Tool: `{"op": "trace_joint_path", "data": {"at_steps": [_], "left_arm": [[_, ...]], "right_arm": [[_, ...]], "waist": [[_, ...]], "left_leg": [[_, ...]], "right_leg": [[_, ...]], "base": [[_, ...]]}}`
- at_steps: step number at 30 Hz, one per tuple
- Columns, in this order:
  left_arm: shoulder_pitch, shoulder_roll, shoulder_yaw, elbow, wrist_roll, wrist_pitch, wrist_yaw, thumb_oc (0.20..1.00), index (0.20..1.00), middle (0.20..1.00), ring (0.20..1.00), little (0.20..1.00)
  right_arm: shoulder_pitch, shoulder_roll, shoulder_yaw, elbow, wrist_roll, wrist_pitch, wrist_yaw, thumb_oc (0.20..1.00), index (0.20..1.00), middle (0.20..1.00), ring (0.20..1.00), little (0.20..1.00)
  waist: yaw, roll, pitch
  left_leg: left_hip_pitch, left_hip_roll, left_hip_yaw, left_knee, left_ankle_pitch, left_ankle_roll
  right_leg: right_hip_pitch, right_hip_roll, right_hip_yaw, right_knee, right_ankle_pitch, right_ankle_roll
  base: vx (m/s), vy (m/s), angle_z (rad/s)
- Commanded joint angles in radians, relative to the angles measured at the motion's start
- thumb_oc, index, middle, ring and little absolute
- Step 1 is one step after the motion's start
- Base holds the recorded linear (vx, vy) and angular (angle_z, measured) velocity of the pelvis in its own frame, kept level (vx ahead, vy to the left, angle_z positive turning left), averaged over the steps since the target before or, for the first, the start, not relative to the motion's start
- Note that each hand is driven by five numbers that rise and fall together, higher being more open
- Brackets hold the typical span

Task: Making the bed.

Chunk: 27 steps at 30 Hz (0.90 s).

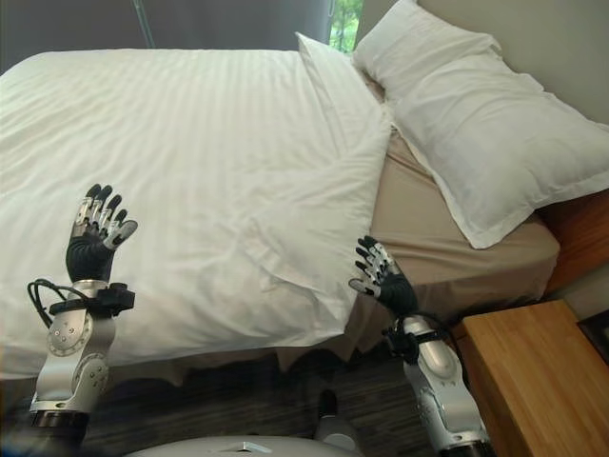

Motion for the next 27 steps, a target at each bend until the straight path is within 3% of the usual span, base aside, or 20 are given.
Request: {"op": "trace_joint_path", "data": {"at_steps": [1,7,13,18,27], "left_arm": [[-0.059,0.024,0.012,0.006,0.041,-0.033,-0.015,1.000,1.000,1.000,1.000,1.000],[-0.088,0.057,-0.027,0.129,0.068,0.025,-0.041,1.000,1.000,1.000,1.000,1.000],[-0.288,0.132,-0.068,0.481,0.048,0.047,-0.004,1.000,1.000,1.000,1.000,1.000],[-0.334,0.114,-0.053,0.597,-0.030,0.046,0.010,1.000,1.000,1.000,1.000,1.000],[-0.432,0.185,-0.029,0.780,-0.053,0.046,0.031,1.000,1.000,1.000,1.000,1.000]], "right_arm": [[-0.008,-0.014,-0.047,-0.067,0.025,-0.044,0.008,1.000,1.000,1.000,1.000,1.000],[-0.013,-0.033,-0.045,-0.048,0.009,-0.017,0.011,1.000,1.000,1.000,1.000,1.000],[-0.004,-0.053,-0.006,-0.050,0.033,-0.001,0.029,1.000,1.000,1.000,1.000,1.000],[0.036,-0.049,-0.010,-0.052,0.051,0.001,0.032,1.000,1.000,1.000,1.000,1.000],[0.078,-0.060,0.001,-0.044,0.047,0.000,0.043,1.000,1.000,1.000,1.000,1.000]], "waist": [[-0.022,0.026,-0.010],[-0.066,0.058,-0.012],[-0.145,0.077,-0.015],[-0.168,0.080,-0.016],[-0.188,0.088,-0.009]], "left_leg": [[-0.065,0.149,0.039,0.005,0.130,-0.102],[-0.056,0.169,0.063,-0.014,0.153,-0.121],[-0.051,0.189,0.106,-0.018,0.162,-0.140],[-0.044,0.199,0.126,-0.018,0.161,-0.149],[-0.054,0.203,0.140,-0.018,0.167,-0.160]], "right_leg": [[0.090,-0.033,-0.038,0.028,-0.089,0.050],[0.092,-0.005,-0.018,0.016,-0.104,0.034],[0.068,0.026,0.026,0.018,-0.103,0.024],[0.060,0.039,0.043,0.016,-0.104,0.022],[0.040,0.048,0.054,0.016,-0.099,0.025]], "base": [[0.01,-0.060,-0.13],[-0.01,-0.063,-0.17],[0.00,-0.026,-0.30],[0.03,-0.018,-0.34],[0.01,-0.005,-0.07]]}}
